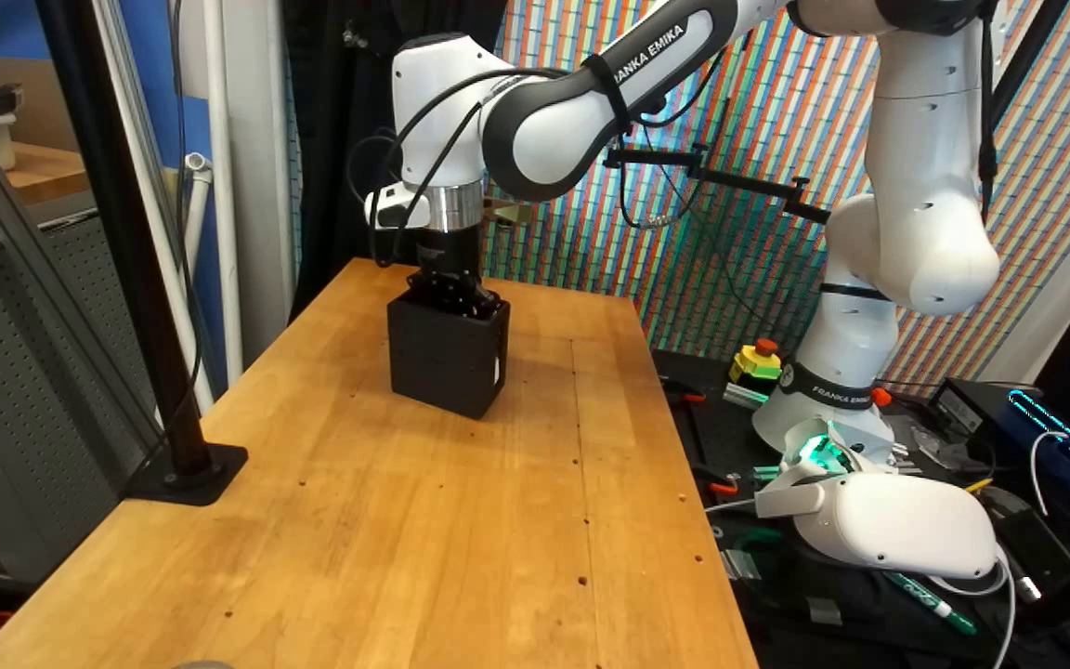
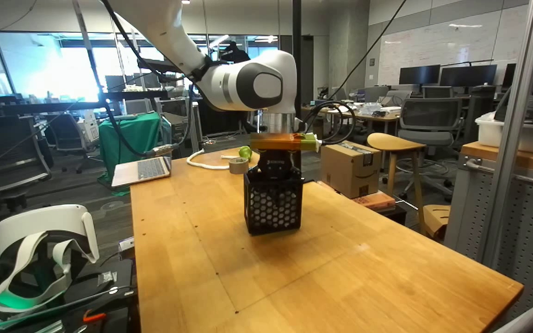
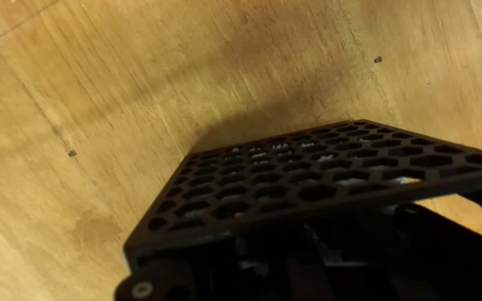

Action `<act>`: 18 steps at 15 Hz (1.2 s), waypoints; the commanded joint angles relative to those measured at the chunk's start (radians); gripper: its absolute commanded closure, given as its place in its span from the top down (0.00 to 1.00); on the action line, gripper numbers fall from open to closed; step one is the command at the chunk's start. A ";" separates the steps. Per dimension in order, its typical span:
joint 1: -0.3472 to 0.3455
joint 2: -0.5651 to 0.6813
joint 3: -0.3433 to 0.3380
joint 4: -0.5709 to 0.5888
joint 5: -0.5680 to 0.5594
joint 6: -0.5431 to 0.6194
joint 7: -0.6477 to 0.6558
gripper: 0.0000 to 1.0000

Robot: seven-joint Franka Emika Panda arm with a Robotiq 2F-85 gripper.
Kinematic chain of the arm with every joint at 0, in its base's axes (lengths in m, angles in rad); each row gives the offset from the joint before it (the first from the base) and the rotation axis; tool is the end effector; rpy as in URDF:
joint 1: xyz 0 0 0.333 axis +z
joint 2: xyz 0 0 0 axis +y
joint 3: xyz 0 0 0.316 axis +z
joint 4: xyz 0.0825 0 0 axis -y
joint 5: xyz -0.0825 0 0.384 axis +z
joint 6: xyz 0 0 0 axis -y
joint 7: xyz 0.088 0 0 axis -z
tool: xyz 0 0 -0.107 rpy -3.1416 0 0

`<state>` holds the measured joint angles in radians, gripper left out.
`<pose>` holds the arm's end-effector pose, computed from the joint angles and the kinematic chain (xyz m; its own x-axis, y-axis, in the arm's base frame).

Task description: Put the towel in the box

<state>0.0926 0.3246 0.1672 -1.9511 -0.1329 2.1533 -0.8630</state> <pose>0.5817 0.1452 0.3058 0.3597 0.9261 -0.1133 0.9282 -0.3676 -0.0578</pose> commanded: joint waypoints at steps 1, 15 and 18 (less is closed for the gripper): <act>0.024 -0.051 0.000 -0.045 -0.058 0.011 0.045 0.16; 0.100 -0.388 0.042 -0.221 -0.174 -0.009 0.109 0.18; 0.103 -0.361 0.037 -0.201 -0.163 -0.008 0.111 0.25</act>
<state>0.1895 -0.0373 0.2093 -2.1548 -0.2957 2.1486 -0.7523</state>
